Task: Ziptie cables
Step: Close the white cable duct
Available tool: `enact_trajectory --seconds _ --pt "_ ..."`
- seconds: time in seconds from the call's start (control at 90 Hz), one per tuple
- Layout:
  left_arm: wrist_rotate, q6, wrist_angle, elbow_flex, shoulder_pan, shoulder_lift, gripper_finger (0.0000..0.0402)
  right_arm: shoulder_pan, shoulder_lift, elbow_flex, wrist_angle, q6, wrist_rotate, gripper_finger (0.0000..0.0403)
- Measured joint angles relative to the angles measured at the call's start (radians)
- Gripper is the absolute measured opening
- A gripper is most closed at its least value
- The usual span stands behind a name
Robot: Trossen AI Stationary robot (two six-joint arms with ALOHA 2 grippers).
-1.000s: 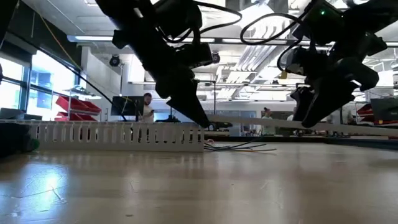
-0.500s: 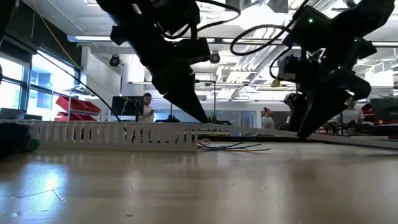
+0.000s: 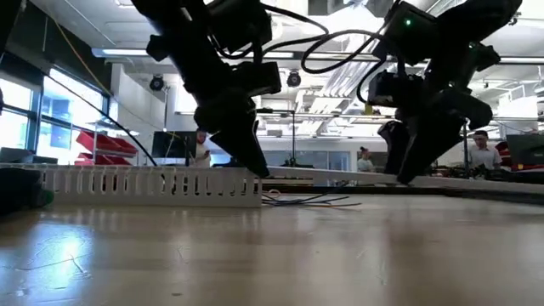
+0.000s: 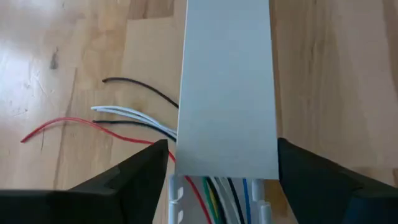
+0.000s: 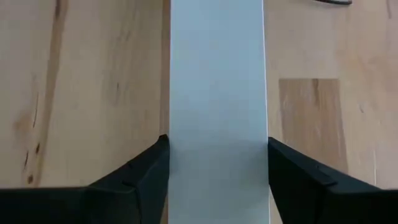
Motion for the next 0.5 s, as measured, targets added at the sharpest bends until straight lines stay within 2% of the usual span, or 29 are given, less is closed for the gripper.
enact_trajectory --seconds 0.244,0.5 --pt "0.001 0.000 -0.006 0.000 0.000 0.000 0.0231 0.000 0.000 0.000 0.003 0.002 0.001 0.0240" --pt "0.001 -0.011 -0.024 0.001 0.000 0.000 0.0220 0.000 0.000 0.000 0.004 -0.032 -0.001 0.0244"
